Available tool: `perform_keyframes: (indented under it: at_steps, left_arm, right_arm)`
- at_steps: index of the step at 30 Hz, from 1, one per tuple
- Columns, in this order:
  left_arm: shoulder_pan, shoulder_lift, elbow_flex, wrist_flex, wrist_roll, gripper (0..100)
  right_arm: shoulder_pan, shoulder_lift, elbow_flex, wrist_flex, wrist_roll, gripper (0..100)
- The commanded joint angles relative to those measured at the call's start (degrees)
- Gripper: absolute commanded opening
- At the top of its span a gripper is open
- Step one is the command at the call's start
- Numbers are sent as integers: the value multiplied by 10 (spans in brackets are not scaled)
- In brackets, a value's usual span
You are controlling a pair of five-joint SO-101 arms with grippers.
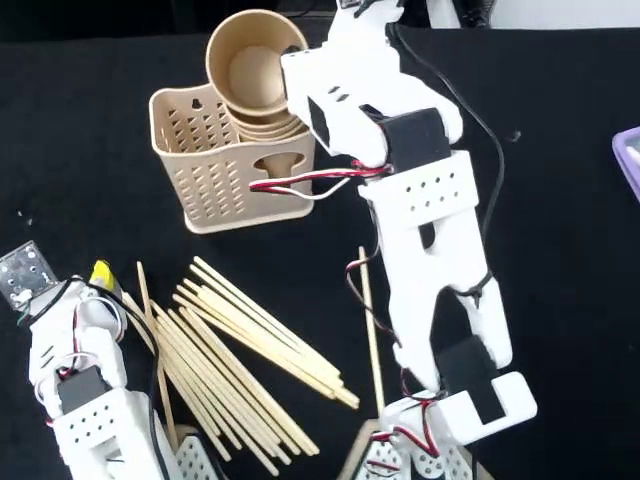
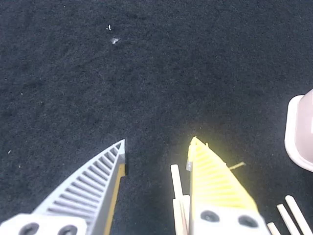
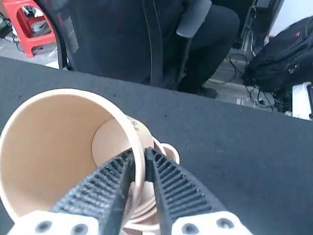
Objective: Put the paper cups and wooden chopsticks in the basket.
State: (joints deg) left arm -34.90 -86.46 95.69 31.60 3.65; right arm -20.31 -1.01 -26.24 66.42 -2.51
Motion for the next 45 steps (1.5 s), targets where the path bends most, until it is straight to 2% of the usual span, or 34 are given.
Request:
perform_keyframes:
  at_steps: [1, 9, 26, 34, 37, 45]
  left_arm:
    - [-6, -7, -18, -13, -1, 205]
    - [-4, -7, -18, -13, -1, 205]
    - [-5, -7, -18, -13, -1, 205]
    - [-6, -7, -18, -13, -1, 205]
    - [-6, -7, -18, -13, -1, 205]
    - [-5, -7, -18, -13, -1, 205]
  right_arm:
    - [9, -1, -55, 27, -5, 11]
    - [8, 1, -154, 105, -5, 11]
    - [8, 3, -108, 89, -1, 21]
    - [7, 5, -111, 91, -4, 269]
    - [10, 0, -119, 91, -1, 299]
    - [7, -7, -87, 71, 0, 301]
